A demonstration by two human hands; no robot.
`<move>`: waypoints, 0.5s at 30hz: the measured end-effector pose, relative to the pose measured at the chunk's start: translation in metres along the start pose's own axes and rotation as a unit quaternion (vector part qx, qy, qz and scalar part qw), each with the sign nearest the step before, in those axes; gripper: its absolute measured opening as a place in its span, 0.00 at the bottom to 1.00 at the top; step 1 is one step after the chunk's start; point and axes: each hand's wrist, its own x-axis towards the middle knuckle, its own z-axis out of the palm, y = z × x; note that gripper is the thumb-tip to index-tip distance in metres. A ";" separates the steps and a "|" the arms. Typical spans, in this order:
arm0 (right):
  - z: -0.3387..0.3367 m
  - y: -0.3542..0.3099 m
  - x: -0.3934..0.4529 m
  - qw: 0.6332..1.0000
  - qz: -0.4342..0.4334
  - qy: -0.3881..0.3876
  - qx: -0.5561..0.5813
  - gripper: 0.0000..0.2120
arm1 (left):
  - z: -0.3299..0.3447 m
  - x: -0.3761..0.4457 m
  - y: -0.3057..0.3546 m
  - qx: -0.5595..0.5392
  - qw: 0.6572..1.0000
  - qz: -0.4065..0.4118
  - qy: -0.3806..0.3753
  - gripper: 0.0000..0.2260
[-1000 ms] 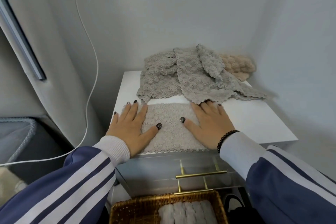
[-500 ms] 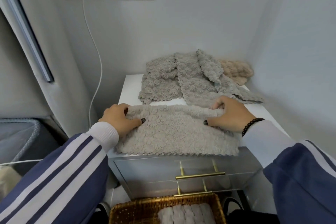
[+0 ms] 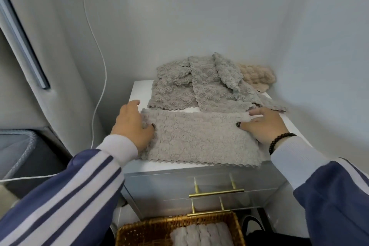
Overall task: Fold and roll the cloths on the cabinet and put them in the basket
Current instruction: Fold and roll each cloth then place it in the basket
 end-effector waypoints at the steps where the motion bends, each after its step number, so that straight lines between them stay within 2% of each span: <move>1: 0.001 0.000 0.000 1.000 -0.014 0.010 -0.007 0.20 | 0.003 -0.004 0.005 0.031 0.998 0.056 0.015 0.31; 2: 0.002 0.000 -0.001 0.999 -0.025 0.017 -0.018 0.19 | 0.007 -0.006 0.009 0.060 0.992 0.111 0.016 0.31; 4: 0.001 -0.002 -0.002 0.998 -0.039 0.019 -0.043 0.19 | 0.017 -0.008 0.015 0.142 0.974 0.171 -0.034 0.29; 6: -0.005 -0.002 -0.003 0.998 -0.039 0.017 -0.051 0.19 | 0.030 -0.009 0.014 0.237 0.953 0.155 -0.111 0.29; 8: -0.015 -0.004 -0.004 0.998 -0.029 0.012 -0.046 0.19 | 0.038 -0.010 0.014 0.273 0.941 0.121 -0.159 0.29; 15: -0.057 -0.010 -0.015 0.999 0.007 -0.009 -0.047 0.17 | 0.053 -0.019 0.034 0.305 0.928 0.128 -0.174 0.32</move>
